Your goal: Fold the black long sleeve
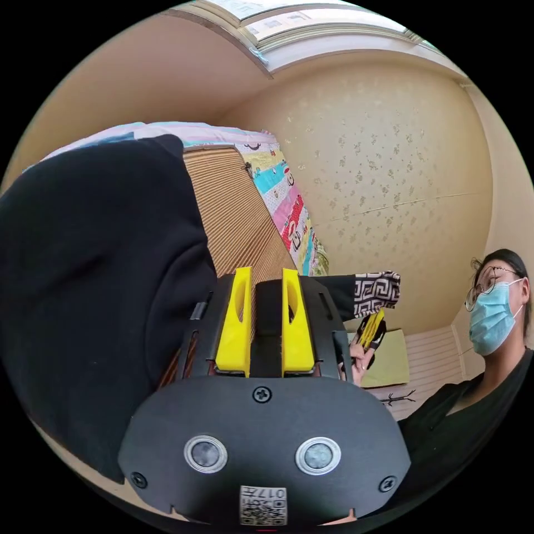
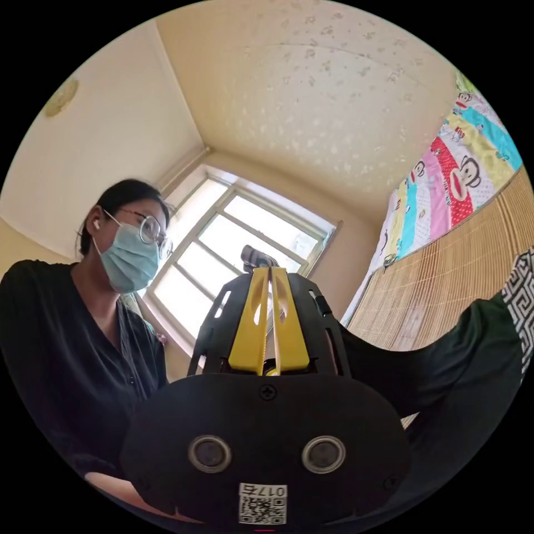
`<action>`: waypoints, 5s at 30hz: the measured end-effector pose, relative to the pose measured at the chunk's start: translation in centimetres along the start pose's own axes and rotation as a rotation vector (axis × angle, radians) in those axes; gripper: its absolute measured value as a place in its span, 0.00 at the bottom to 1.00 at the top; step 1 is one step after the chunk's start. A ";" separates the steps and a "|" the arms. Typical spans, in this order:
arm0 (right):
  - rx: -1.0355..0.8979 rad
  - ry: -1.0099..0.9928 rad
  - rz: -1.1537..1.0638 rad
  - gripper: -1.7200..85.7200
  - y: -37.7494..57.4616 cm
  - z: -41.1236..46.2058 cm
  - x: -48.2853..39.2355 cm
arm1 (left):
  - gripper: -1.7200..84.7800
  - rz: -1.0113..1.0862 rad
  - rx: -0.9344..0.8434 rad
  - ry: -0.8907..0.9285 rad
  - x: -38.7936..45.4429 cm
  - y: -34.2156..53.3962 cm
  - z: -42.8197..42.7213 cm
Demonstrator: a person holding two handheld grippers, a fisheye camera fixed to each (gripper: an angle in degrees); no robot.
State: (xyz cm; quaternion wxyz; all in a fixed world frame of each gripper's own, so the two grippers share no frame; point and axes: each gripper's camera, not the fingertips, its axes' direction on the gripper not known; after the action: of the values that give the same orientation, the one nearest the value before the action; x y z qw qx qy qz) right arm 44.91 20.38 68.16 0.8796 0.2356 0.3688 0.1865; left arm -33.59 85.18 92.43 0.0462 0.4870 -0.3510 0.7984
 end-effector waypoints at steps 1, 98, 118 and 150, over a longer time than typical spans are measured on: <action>0.056 -0.015 -0.049 0.03 -0.2 -4.5 0.8 | 0.12 0.005 -0.034 0.023 0.0 0.0 1.4; -0.100 1.253 0.418 0.09 -0.8 -16.7 -2.8 | 0.09 0.310 -0.482 -0.348 -42.3 -17.7 40.5; 1.156 0.966 1.096 0.12 30.9 -39.9 -15.4 | 0.08 0.589 -0.682 -0.265 -45.8 1.6 49.6; -0.164 1.539 -0.032 0.06 30.4 -18.2 -15.8 | 0.20 0.884 -1.304 -0.096 -40.9 36.8 88.2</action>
State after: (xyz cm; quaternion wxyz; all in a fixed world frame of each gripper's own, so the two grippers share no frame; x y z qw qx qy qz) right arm 16.42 42.41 82.59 0.3930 -0.0316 0.8645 0.3116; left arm 38.20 15.12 64.92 -0.0146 0.2107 -0.9110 0.3542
